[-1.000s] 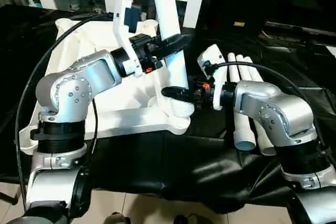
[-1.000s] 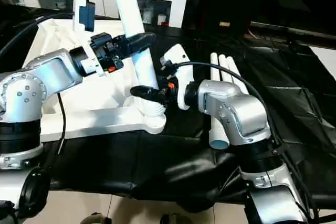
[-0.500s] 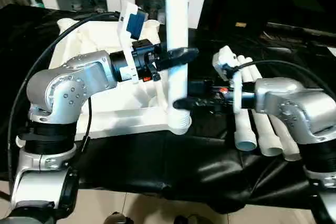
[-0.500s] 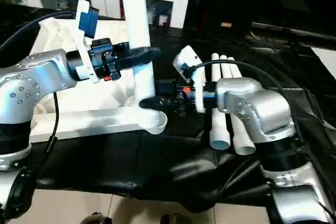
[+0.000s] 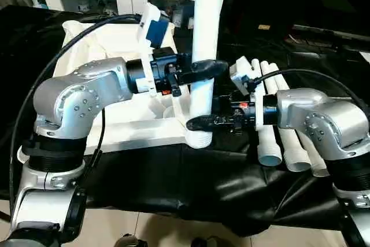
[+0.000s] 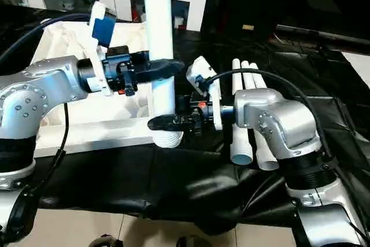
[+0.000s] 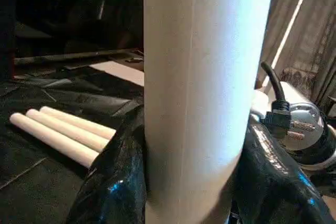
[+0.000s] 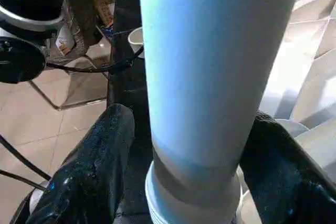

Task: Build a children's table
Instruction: Pick table leg

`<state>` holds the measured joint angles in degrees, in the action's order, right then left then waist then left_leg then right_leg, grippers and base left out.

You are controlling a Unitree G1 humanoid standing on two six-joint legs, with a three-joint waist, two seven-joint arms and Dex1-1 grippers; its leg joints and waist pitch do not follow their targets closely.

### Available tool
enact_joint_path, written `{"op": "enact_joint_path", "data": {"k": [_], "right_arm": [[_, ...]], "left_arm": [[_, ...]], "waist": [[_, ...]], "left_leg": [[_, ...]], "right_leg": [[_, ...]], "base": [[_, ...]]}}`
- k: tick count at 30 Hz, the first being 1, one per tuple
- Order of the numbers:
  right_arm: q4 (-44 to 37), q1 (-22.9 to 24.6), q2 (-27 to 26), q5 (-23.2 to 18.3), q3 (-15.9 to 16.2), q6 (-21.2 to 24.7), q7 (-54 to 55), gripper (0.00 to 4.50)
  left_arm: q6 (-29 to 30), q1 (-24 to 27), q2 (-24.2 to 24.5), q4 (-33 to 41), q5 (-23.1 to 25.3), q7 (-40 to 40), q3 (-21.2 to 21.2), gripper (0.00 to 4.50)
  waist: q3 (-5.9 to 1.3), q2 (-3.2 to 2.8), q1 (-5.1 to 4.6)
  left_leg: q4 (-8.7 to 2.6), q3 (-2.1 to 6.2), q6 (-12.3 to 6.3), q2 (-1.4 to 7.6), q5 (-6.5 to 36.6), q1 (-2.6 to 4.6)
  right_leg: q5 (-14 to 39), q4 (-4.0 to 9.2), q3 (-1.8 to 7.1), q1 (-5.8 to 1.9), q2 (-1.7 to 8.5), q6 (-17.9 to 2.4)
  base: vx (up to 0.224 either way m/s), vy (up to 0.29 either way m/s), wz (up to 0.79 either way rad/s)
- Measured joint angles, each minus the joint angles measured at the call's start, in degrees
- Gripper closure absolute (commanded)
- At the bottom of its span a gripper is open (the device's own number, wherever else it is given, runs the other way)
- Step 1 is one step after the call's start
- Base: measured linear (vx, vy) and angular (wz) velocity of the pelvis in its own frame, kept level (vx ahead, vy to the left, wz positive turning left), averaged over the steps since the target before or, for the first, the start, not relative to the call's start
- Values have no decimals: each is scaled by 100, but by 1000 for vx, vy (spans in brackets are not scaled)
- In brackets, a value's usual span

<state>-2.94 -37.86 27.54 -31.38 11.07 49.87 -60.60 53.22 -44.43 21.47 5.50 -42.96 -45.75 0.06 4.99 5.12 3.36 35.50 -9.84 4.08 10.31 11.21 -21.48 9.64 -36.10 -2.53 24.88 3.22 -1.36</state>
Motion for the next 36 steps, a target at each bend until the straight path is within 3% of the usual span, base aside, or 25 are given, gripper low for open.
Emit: {"op": "enact_joint_path", "data": {"k": [24,25,36], "right_arm": [[124,1,-134,-202,-6,7,-63,142],[124,1,-134,-203,-6,9,-63,171],[119,1,-128,-205,-6,16,-71,250]], "left_arm": [[0,1,-51,39,-110,-147,2,264],[0,1,-50,39,-110,-148,2,264],[0,1,-22,41,-130,-221,-2,265]], "waist": [[-1,0,2],[0,0,3],[-1,0,4]], "left_leg": [[5,0,-1,0,-1,1],[5,0,-1,0,-1,1],[6,0,-1,0,-1,1]], "right_leg": [[-2,-3,0,-2,0,-3],[-2,-3,0,-2,0,-3],[-2,-5,0,-2,0,-3]], "base": [[0,0,0],[0,0,0],[0,0,0]]}}
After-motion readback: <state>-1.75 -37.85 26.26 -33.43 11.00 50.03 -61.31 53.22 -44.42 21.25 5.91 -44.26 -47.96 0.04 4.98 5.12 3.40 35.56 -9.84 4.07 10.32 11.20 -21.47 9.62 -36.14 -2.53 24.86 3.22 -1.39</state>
